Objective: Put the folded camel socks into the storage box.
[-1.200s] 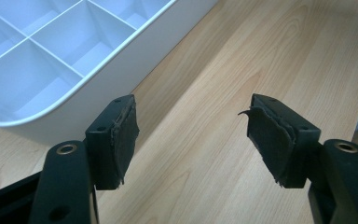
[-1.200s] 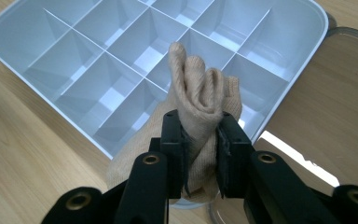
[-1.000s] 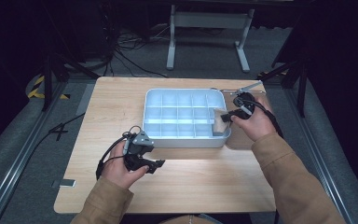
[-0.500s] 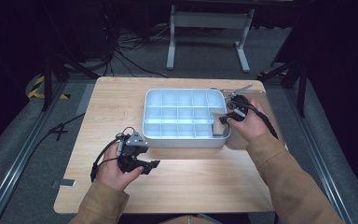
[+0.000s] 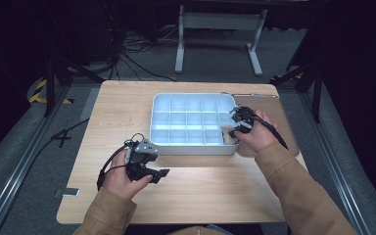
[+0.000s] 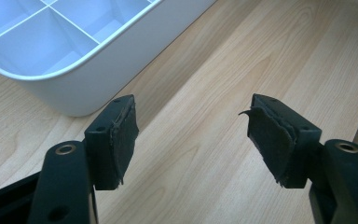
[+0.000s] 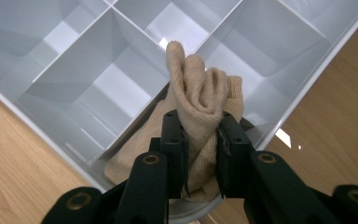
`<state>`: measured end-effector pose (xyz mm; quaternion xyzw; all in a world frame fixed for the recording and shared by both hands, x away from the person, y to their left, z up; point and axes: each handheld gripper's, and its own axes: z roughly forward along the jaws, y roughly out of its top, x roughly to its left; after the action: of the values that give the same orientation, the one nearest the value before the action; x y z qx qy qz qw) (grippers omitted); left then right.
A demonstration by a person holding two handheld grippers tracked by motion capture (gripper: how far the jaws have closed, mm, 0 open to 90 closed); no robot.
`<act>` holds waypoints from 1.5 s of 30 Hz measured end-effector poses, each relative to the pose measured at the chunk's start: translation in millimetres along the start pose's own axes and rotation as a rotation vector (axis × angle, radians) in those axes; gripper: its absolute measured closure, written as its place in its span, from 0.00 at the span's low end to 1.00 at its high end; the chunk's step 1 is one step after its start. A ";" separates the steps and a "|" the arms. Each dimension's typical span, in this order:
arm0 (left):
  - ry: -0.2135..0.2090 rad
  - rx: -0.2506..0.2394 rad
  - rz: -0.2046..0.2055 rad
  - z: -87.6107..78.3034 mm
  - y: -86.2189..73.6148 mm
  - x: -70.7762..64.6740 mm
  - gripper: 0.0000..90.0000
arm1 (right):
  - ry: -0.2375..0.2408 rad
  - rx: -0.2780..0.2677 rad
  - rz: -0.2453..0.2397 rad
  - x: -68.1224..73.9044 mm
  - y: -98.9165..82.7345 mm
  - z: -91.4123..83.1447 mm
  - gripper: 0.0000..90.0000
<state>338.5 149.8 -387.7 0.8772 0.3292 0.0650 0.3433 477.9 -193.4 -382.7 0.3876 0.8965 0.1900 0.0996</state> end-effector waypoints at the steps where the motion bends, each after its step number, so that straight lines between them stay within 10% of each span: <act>1: 0.000 0.000 0.000 0.1 0.1 0.1 0.37 | -0.002 0.014 -0.004 1.5 0.5 1.3 0.84; 24: -0.001 0.003 0.011 -0.9 0.0 1.5 0.37 | -0.017 0.181 -0.019 7.2 7.0 43.3 0.84; 45: -0.001 0.002 -0.006 -3.7 -0.9 3.7 0.37 | 0.039 -0.058 -0.034 3.5 2.2 -22.7 0.65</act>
<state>339.6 154.7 -385.9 0.8766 0.3317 0.0631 0.3429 469.6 -195.4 -361.3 0.3656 0.8988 0.2217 0.0964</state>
